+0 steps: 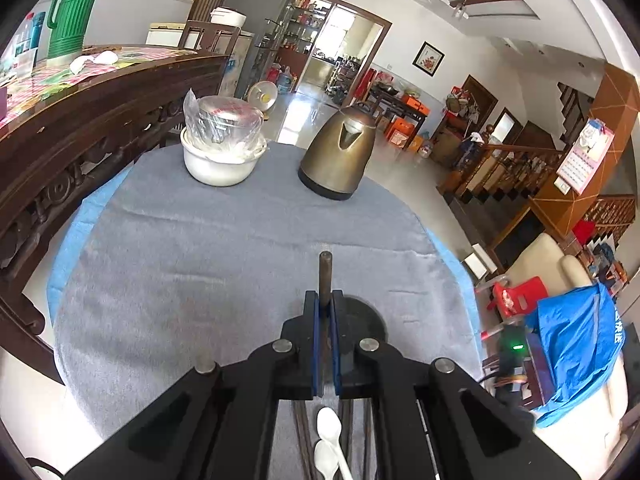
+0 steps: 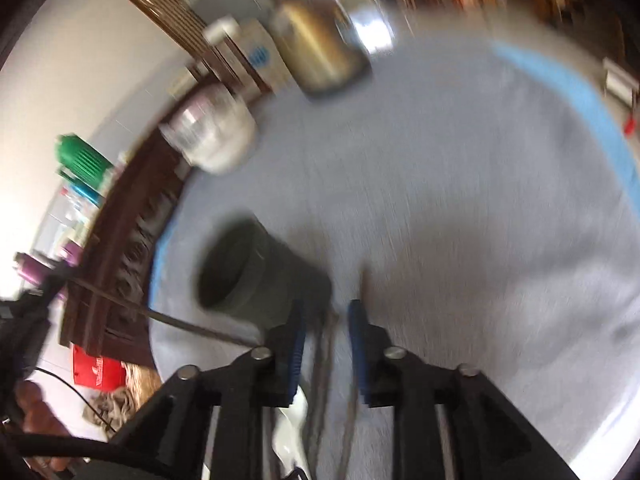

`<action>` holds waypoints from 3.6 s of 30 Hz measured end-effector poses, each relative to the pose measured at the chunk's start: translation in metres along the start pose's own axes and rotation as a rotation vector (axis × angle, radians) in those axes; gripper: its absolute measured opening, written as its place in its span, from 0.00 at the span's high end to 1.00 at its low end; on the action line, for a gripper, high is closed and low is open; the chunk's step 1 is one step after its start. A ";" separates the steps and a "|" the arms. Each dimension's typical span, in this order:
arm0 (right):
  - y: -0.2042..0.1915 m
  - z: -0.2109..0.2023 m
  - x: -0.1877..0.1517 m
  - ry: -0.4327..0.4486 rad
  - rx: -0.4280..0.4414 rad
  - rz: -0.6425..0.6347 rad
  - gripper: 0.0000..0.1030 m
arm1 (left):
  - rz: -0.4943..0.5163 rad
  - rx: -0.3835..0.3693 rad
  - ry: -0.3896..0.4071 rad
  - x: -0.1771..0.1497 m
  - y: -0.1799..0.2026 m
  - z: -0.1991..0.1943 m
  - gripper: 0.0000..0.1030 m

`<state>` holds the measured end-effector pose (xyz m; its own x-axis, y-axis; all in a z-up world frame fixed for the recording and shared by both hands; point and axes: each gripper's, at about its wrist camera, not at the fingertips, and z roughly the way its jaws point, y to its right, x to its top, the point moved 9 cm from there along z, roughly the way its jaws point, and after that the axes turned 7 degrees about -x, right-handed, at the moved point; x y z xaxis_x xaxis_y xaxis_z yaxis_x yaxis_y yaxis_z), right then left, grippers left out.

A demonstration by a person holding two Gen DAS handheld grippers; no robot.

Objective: Organize utensils
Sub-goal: 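Lift the chopsticks upright with both tools and carry them over the grey cup, then lower the chopsticks into the cup and open both tools, then withdraw both open tools from the cup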

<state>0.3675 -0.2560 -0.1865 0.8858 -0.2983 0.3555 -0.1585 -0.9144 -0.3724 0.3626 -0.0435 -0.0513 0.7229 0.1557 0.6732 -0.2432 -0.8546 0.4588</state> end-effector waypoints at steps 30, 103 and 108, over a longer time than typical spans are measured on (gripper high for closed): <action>-0.059 -0.127 0.035 0.643 0.081 -0.105 0.94 | 0.139 -0.058 0.184 0.034 0.047 -0.069 0.95; -0.017 -0.179 -0.054 0.798 0.052 -0.018 0.35 | 0.127 0.262 0.004 -0.082 -0.018 -0.058 0.36; -0.016 -0.178 -0.058 0.776 0.058 -0.025 0.35 | 0.134 0.286 -0.005 -0.087 -0.023 -0.058 0.36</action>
<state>0.2408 -0.2725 -0.0488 0.3265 -0.4039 0.8546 -0.1004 -0.9138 -0.3936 0.2678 -0.0084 -0.0863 0.7003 0.0300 0.7132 -0.1455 -0.9721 0.1838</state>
